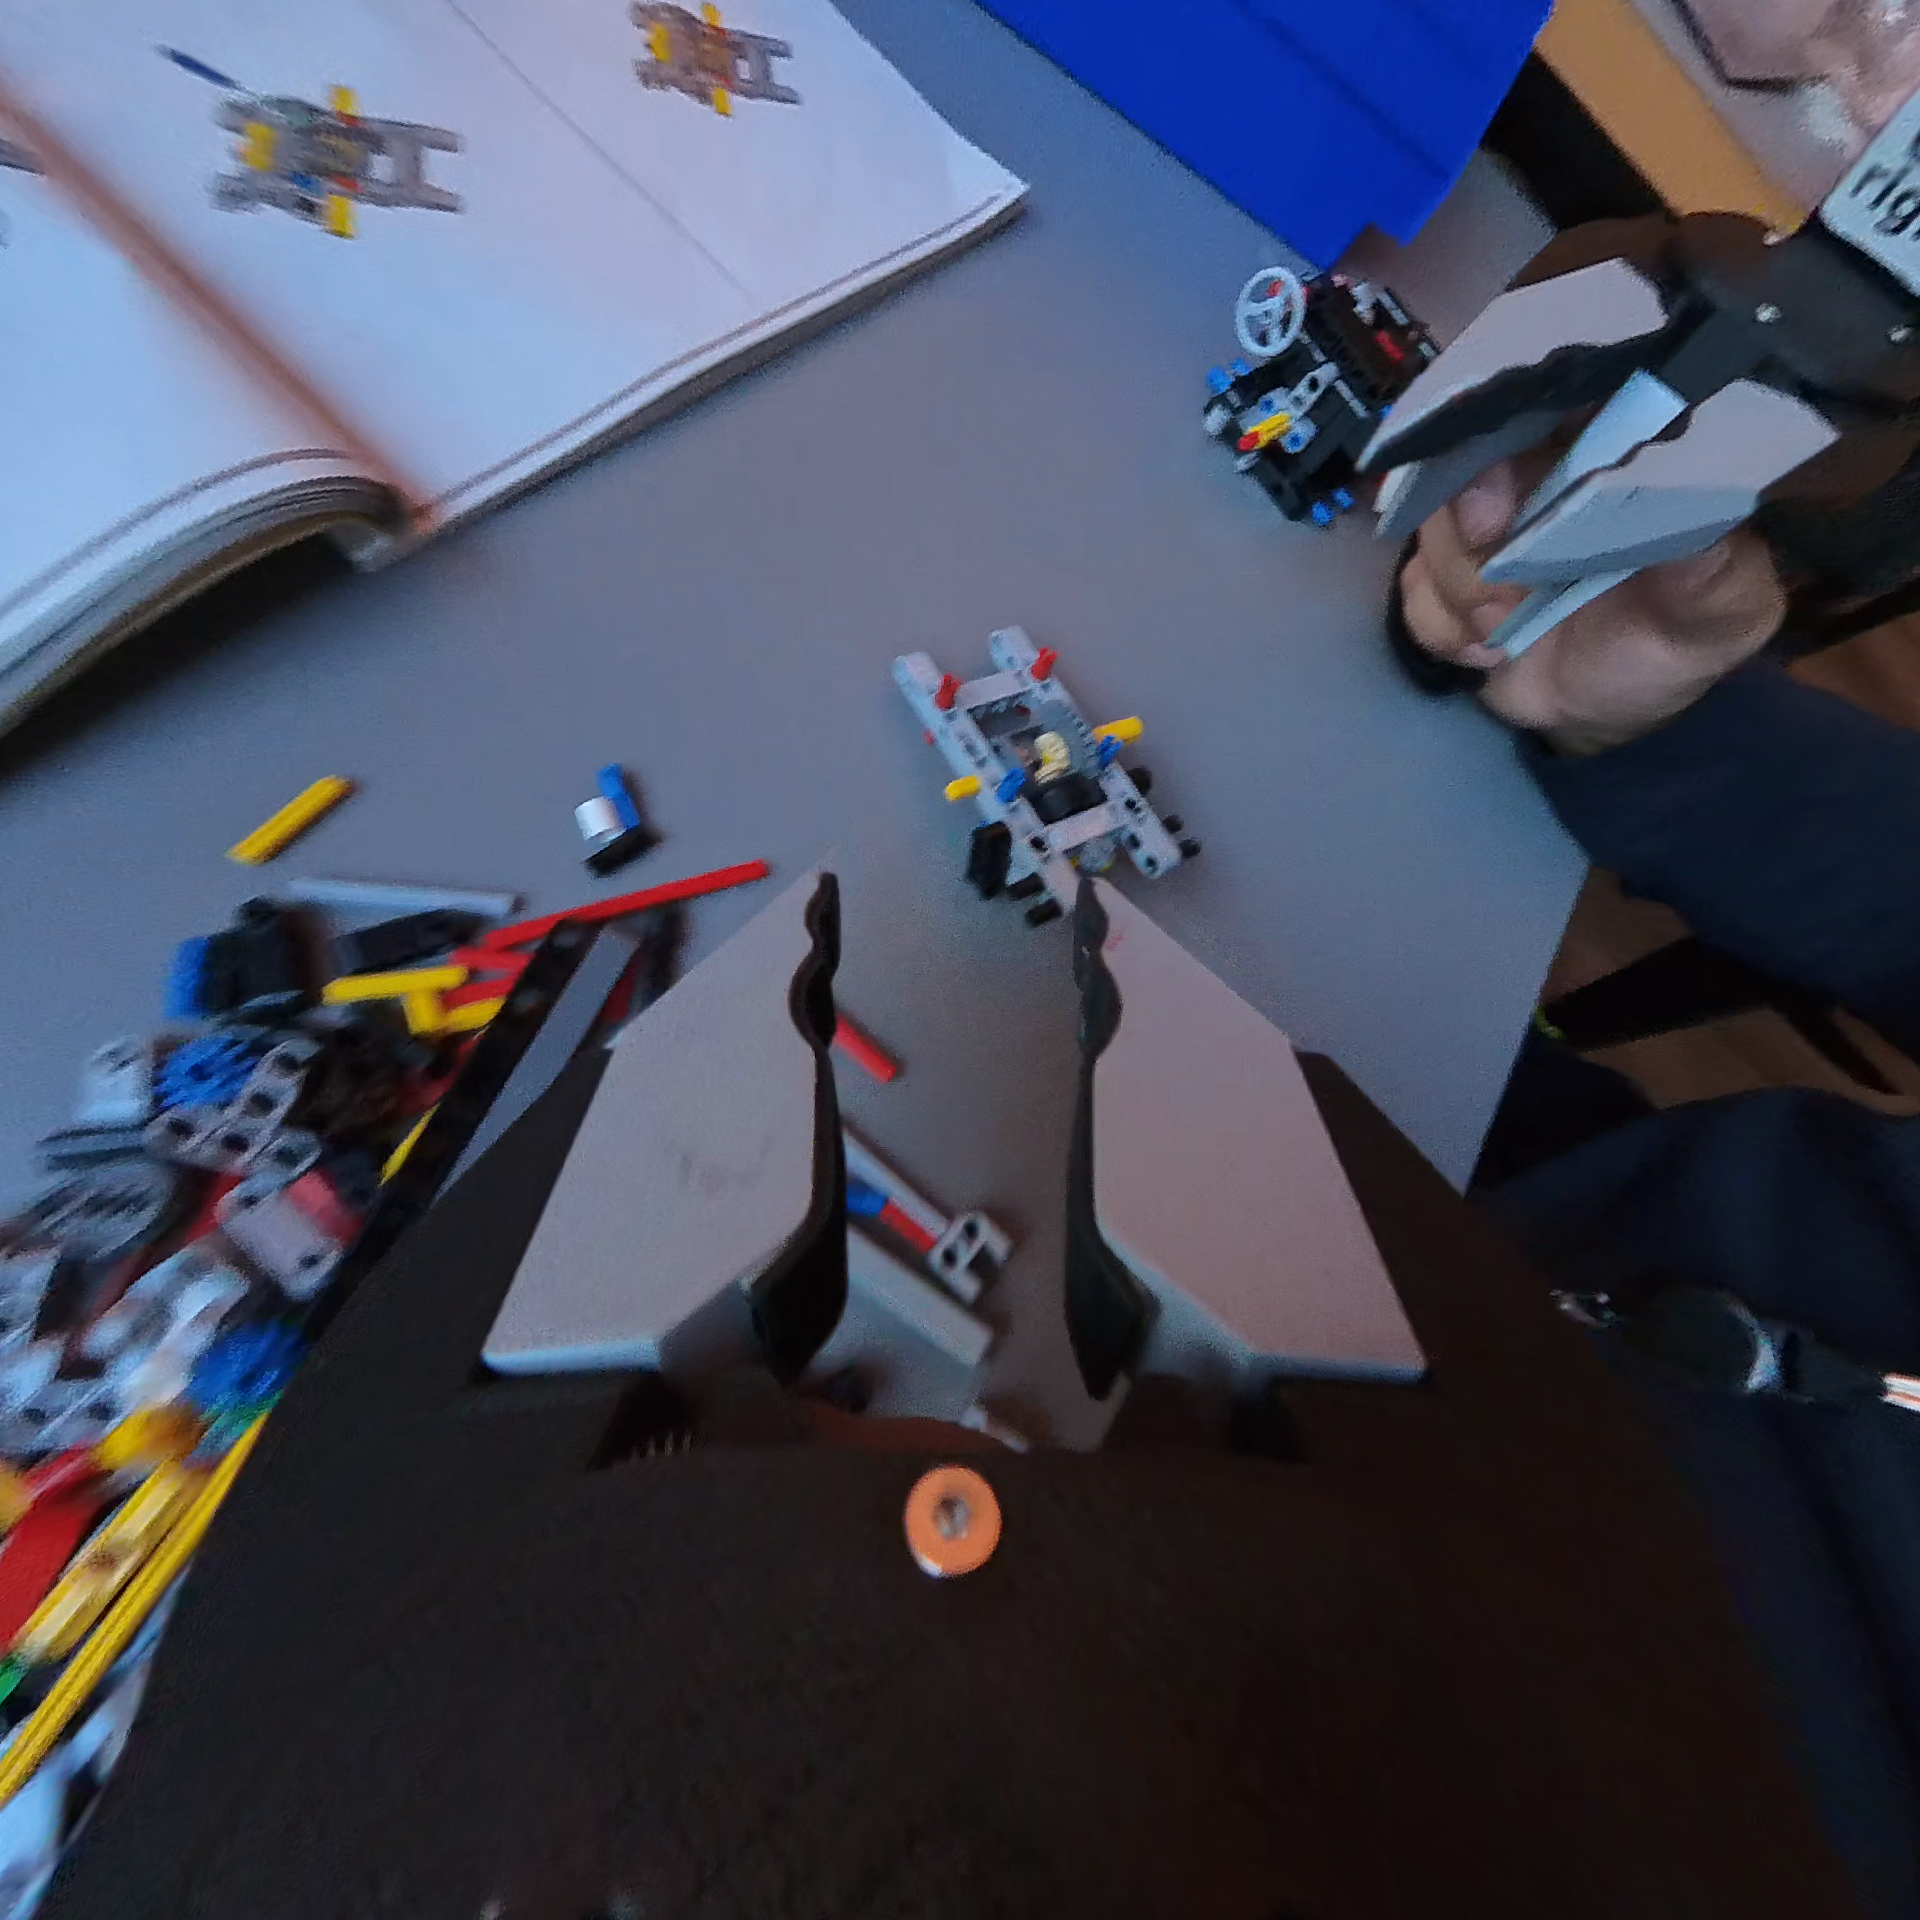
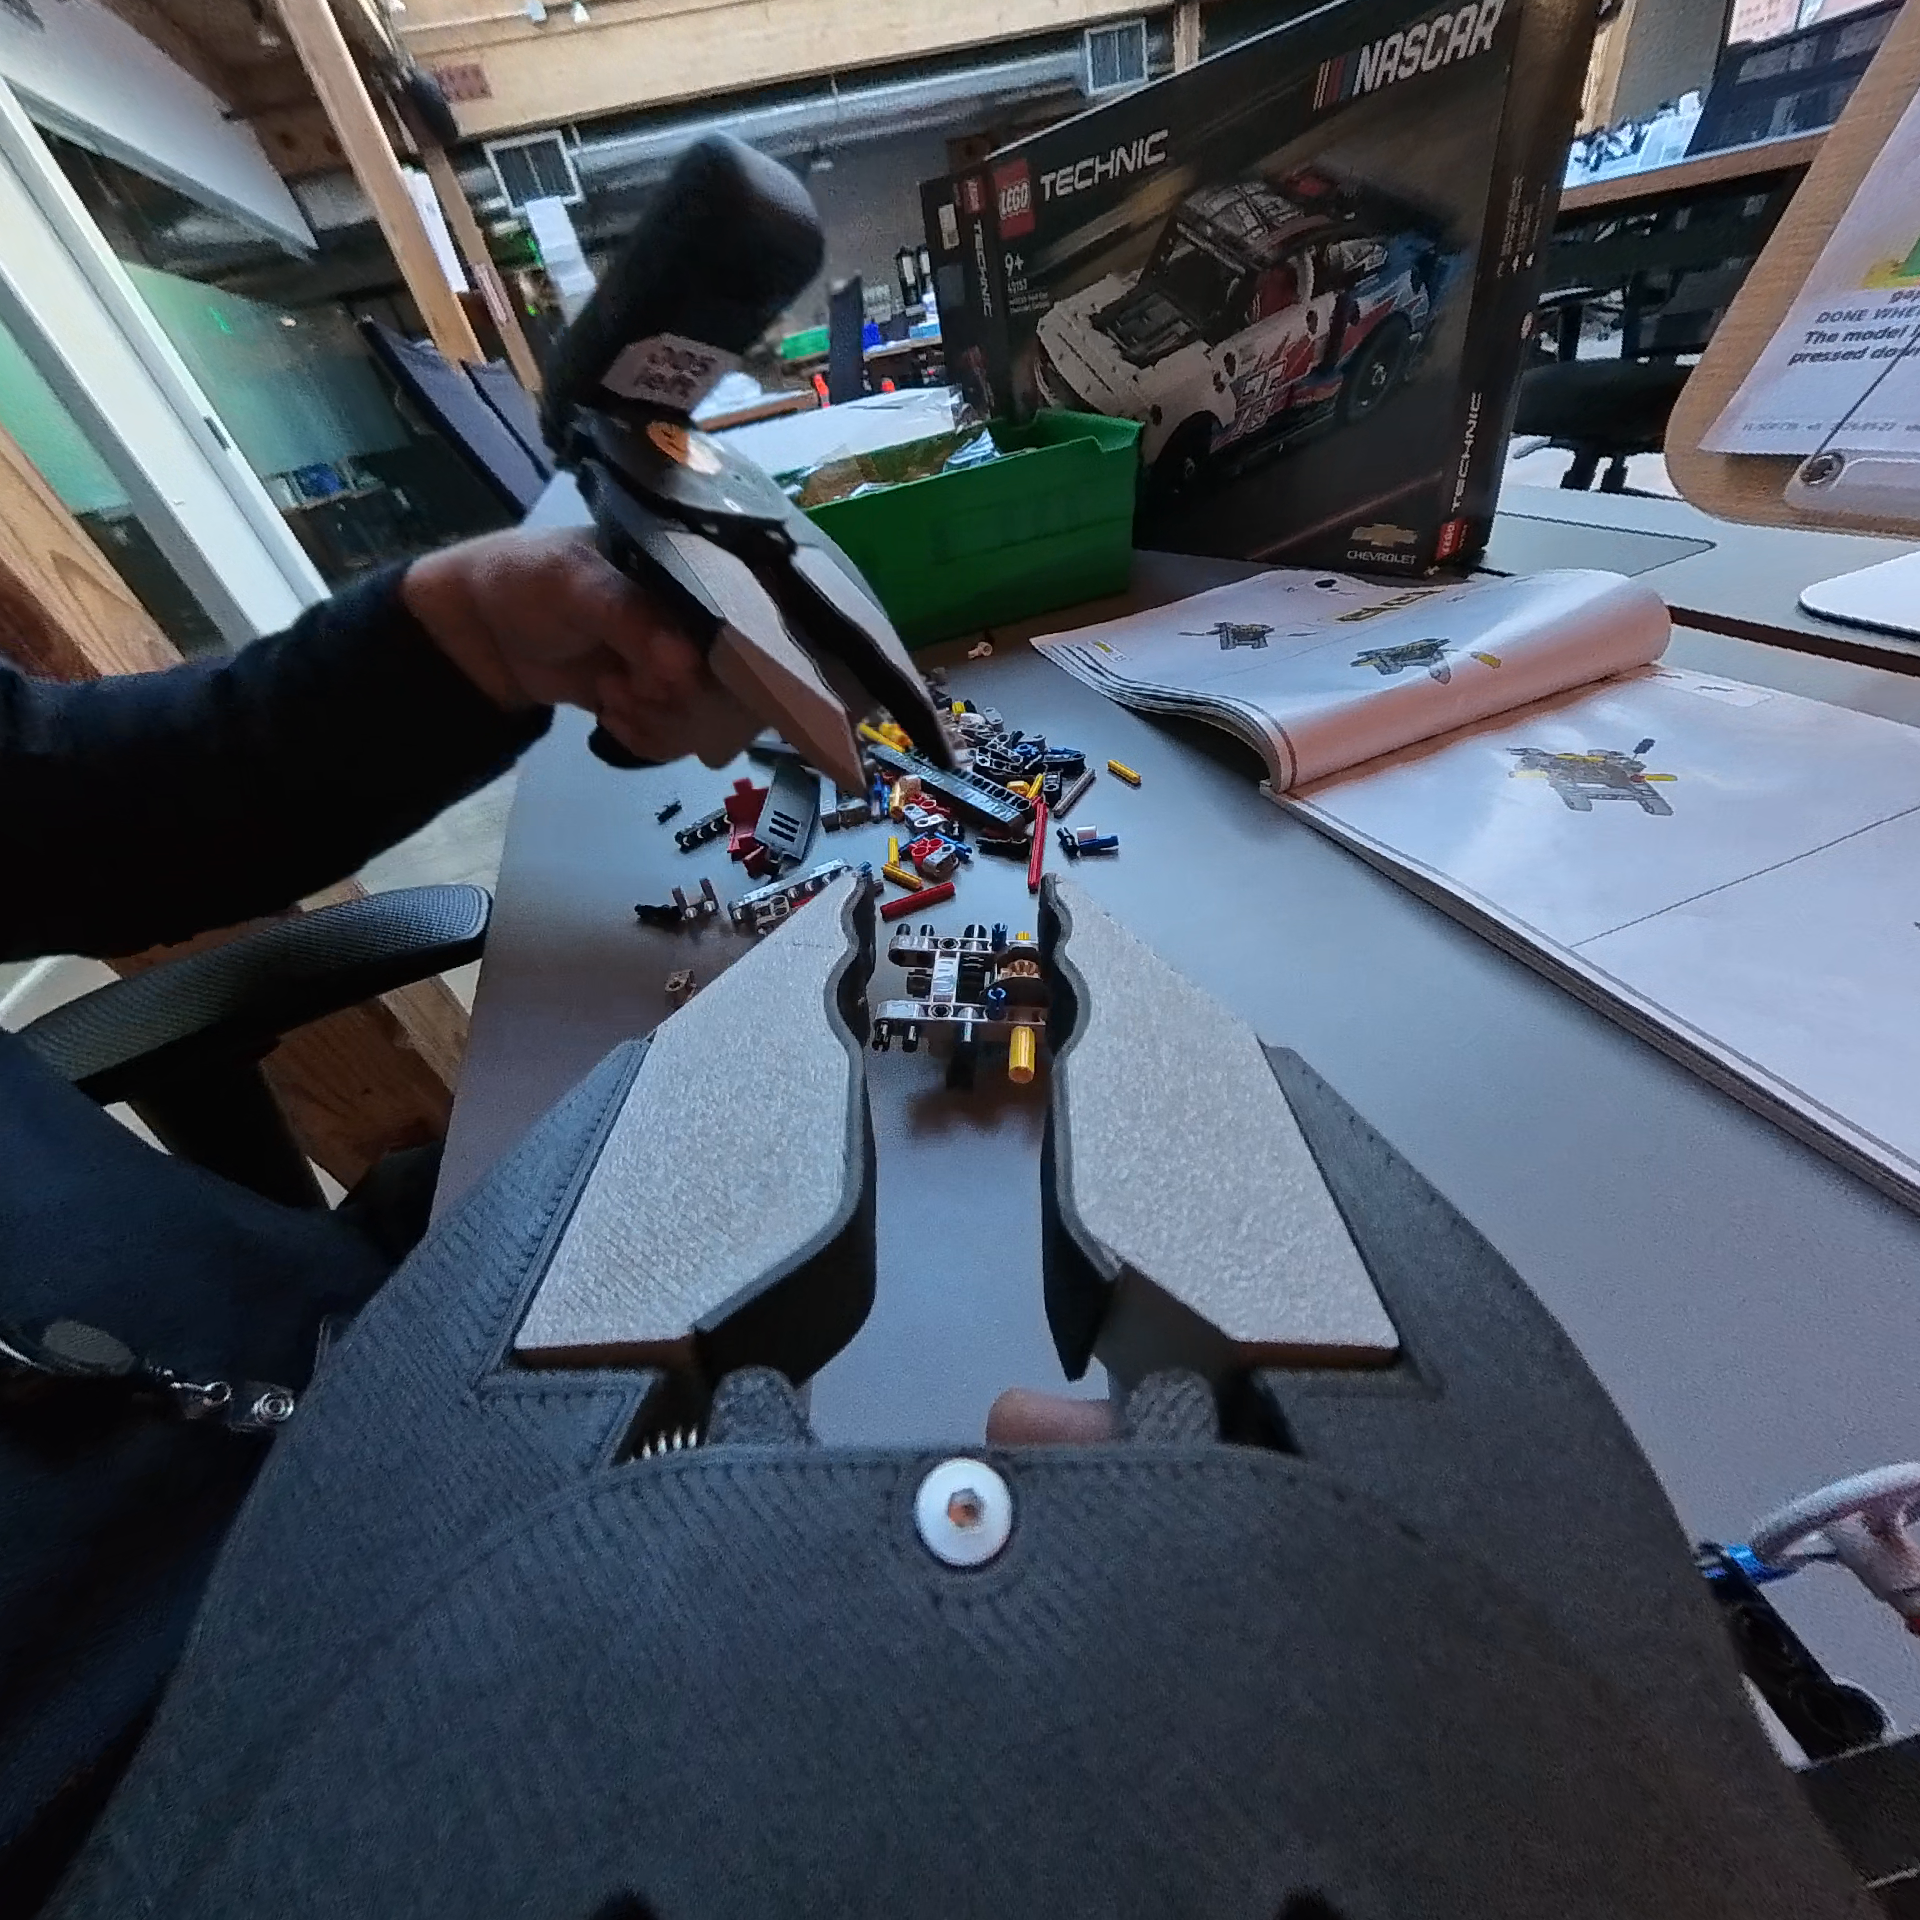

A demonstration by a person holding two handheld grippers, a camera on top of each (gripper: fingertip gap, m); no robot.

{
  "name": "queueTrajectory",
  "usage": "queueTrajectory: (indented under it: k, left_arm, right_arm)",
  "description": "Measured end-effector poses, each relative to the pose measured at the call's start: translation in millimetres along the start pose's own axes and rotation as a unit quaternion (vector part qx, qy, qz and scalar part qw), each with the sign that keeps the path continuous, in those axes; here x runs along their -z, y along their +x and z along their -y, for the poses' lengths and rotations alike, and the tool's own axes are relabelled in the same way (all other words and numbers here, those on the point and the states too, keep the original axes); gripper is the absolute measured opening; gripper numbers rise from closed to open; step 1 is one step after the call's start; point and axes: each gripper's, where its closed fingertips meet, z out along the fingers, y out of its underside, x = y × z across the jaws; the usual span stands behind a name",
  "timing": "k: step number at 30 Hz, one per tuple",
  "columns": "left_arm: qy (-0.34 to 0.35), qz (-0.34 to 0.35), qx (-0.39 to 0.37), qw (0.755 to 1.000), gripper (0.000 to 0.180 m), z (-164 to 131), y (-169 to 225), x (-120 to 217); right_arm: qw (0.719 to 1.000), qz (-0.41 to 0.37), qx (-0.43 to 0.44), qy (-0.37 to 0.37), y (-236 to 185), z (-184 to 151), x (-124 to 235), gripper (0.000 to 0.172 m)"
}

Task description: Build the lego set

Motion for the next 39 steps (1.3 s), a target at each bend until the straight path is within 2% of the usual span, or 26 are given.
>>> queueTrajectory:
  k: [5, 8, 12, 16, 19, 22, 26, 30, 39]
  left_arm:
    - [0.018, 0.093, -0.020, 0.995, 0.036, -10, -31, 53]
    - [0.012, 0.109, -0.026, 0.994, 0.028, -21, -39, 72]
    - [-0.016, 0.098, -0.033, 0.995, 0.023, -40, -42, 67]
    - [-0.061, 0.146, -0.057, 0.986, 0.024, -55, -63, 65]
    - [-0.076, 0.175, -0.080, 0.978, 0.024, -54, -81, 76]
    - [-0.085, 0.146, -0.146, 0.975, 0.017, -49, -77, 75]
    - [-0.142, 0.107, -0.202, 0.963, 0.013, -57, -78, 58]
    - [-0.187, 0.164, -0.224, 0.942, 0.015, -55, -106, 65]
    - [-0.096, 0.241, -0.117, 0.959, 0.014, -22, -142, 112]
  right_arm:
    - [1.000, 0.005, 0.001, -0.011, -2, -4, -3, 0.028]
    - [1.000, 0.009, 0.008, -0.023, -5, -8, -7, 0.028]
    - [0.999, 0.010, 0.024, -0.043, -10, -15, -12, 0.028]
    - [0.998, 0.007, 0.032, -0.051, -11, -17, -13, 0.028]
    - [0.999, 0.009, 0.023, -0.046, -10, -16, -13, 0.028]
    - [0.999, 0.013, 0.012, -0.039, -8, -14, -11, 0.028]
    - [0.999, 0.019, 0.010, -0.039, -10, -14, -12, 0.028]
    - [0.999, 0.020, 0.017, -0.043, -13, -15, -12, 0.028]
    - [0.998, 0.036, 0.019, -0.050, -18, -17, -16, 0.028]
